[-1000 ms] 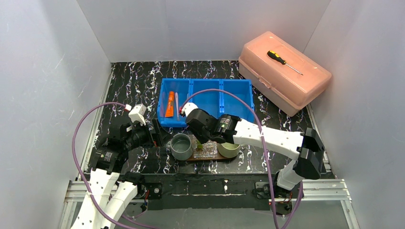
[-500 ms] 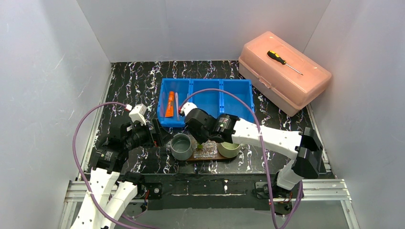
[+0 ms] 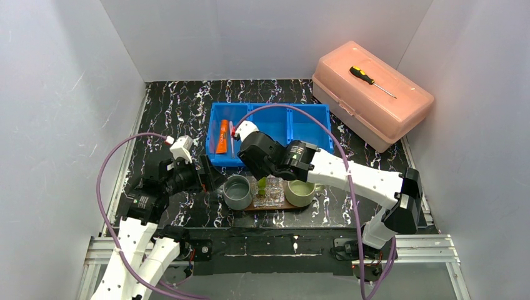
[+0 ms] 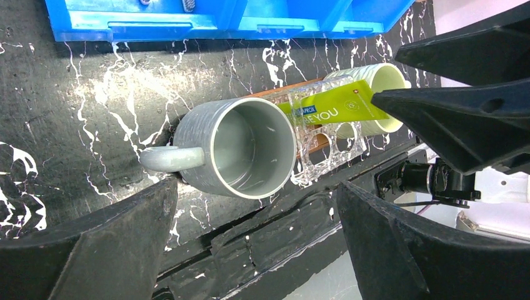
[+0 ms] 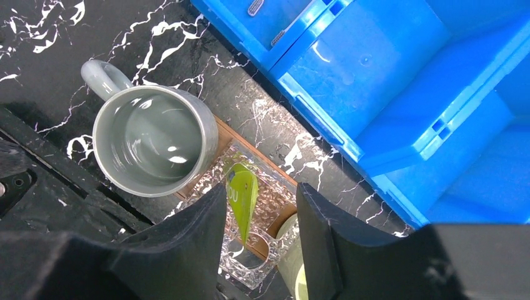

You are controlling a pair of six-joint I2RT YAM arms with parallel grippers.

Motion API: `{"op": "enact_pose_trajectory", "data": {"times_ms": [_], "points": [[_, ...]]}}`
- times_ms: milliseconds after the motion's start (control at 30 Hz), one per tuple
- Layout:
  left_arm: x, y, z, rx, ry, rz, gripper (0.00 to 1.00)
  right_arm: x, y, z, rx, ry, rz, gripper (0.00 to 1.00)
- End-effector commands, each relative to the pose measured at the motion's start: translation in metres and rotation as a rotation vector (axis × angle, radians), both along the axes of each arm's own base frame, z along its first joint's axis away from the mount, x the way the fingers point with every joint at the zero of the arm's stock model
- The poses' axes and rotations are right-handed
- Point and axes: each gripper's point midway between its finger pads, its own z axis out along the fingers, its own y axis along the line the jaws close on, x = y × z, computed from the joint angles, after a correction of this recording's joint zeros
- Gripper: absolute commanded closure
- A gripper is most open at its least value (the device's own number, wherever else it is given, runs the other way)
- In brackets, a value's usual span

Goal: Prepare toiletry sets of a toothbrush and toothpaste on the tray

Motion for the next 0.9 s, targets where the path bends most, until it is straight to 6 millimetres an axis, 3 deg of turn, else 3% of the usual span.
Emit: {"op": "enact_pose_trajectory", "data": {"times_ms": [0,200,467,700,867], "points": [[0.002,-0.002,-0.003,0.004,0.013,-0.015,0.02,0.01,-0.003,0.038,0.053,-0.069,-0.022,0.46],[0.005,0.001,-0.008,0.029,0.04,0.003,0.02,0.015,0.01,0.065,0.142,-0.097,-0.011,0.41],[0.007,0.011,-0.01,0.059,0.029,0.058,0.02,0.037,0.046,0.075,0.224,-0.078,-0.031,0.33],[0.007,0.021,-0.009,0.083,0.01,0.117,0.02,0.062,0.079,0.063,0.294,-0.013,-0.065,0.29],[0.005,0.032,-0.003,0.099,-0.032,0.175,0.02,0.086,0.095,0.043,0.315,0.026,-0.119,0.27]]}}
